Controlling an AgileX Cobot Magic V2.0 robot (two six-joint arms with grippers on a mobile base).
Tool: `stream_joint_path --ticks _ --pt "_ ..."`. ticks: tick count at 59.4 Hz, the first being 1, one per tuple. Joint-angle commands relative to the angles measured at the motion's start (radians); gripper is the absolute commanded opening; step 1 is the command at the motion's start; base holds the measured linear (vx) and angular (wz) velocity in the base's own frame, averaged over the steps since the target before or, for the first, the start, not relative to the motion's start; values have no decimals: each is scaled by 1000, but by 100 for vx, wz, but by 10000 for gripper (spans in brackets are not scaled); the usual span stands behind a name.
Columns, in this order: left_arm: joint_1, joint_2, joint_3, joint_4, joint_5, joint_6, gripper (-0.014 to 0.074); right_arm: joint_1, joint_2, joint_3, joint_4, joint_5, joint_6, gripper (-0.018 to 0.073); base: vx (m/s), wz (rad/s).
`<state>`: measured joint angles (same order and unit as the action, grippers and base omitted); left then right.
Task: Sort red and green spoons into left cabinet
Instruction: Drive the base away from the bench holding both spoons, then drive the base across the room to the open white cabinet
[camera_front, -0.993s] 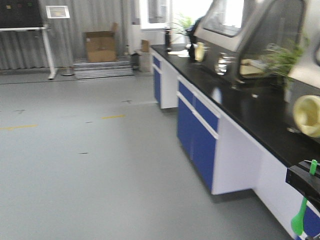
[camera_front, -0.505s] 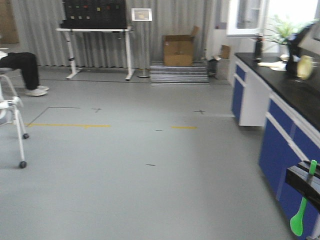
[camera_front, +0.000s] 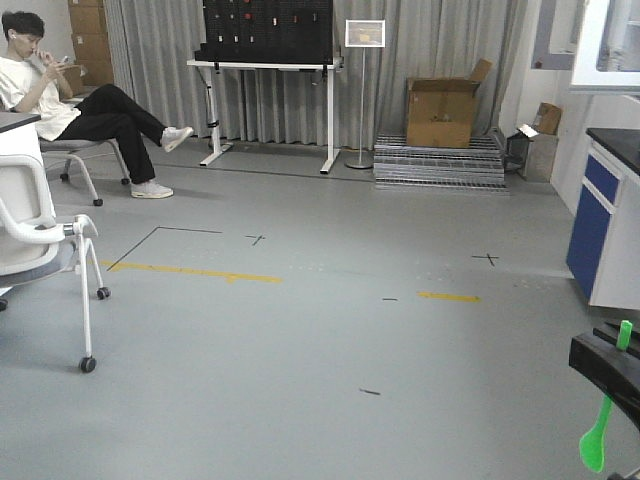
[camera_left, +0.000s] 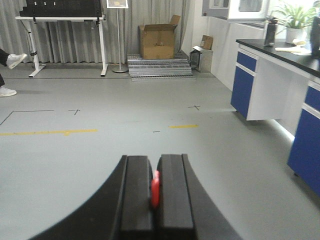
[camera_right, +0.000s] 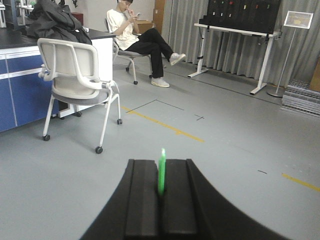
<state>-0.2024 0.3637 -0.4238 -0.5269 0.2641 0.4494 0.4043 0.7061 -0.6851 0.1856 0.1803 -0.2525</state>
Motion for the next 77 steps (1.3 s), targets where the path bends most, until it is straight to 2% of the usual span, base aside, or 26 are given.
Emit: stream_joint_path --ticks 1,47,77 --pt "-7 9 -27 -16 -68 -5 2 -6 -3 -30 1 -83 -11 -4 69 8" --pt "-7 9 -27 -16 -68 -5 2 -6 -3 -30 1 -83 -11 -4 71 3" --pt "-7 9 -27 -16 -68 -5 2 -6 -2 -30 1 -83 -11 -4 75 -12"
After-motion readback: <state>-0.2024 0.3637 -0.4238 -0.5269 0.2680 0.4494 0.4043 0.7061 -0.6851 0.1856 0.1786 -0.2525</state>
